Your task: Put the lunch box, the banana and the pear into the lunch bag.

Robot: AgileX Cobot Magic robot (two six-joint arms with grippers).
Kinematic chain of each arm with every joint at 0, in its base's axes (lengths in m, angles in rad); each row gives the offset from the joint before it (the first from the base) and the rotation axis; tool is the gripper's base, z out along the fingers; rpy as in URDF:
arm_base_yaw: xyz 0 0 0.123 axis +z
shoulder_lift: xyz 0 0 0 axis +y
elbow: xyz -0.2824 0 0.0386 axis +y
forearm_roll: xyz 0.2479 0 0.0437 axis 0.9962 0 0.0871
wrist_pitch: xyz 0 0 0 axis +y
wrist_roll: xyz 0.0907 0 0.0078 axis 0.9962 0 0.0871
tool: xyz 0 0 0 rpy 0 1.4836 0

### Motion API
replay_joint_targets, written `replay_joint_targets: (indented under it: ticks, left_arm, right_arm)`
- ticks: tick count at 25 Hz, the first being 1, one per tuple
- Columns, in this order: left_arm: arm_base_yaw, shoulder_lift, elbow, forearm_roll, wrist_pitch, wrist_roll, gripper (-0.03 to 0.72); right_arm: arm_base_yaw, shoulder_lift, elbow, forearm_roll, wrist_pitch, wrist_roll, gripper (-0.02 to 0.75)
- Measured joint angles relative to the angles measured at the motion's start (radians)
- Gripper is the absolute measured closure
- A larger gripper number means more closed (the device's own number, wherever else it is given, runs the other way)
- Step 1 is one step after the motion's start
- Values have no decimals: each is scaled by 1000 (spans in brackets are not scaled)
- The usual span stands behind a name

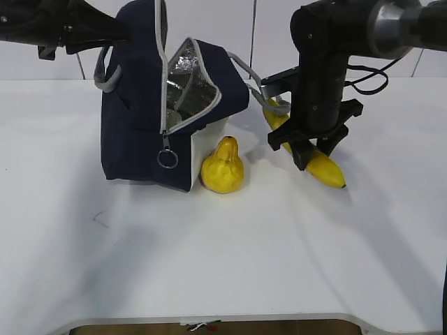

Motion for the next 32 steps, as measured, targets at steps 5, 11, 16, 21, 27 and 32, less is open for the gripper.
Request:
replay_joint_targets:
  ticks: [5,11,16,21,27,32]
  left_arm:
    - [0,0,0,-34,-12,53,670]
    - [0,0,0,-38,-40,66,670]
    - [0,0,0,-43,-79,68,670]
    - [0,0,0,-45,-89,70,670]
    - [0,0,0,-52,-90,70,670]
    - [0,0,0,-52,-91,74,670]
  right_arm:
    - [0,0,0,57,0,0,374]
    - [0,-6,0,127,0,0,374]
    - [0,-30,0,137,0,0,374]
    - [0,-32,0,145,0,0,374]
    - [0,-32,31,149,0,0,374]
    - [0,-32,60,171,2,0,374]
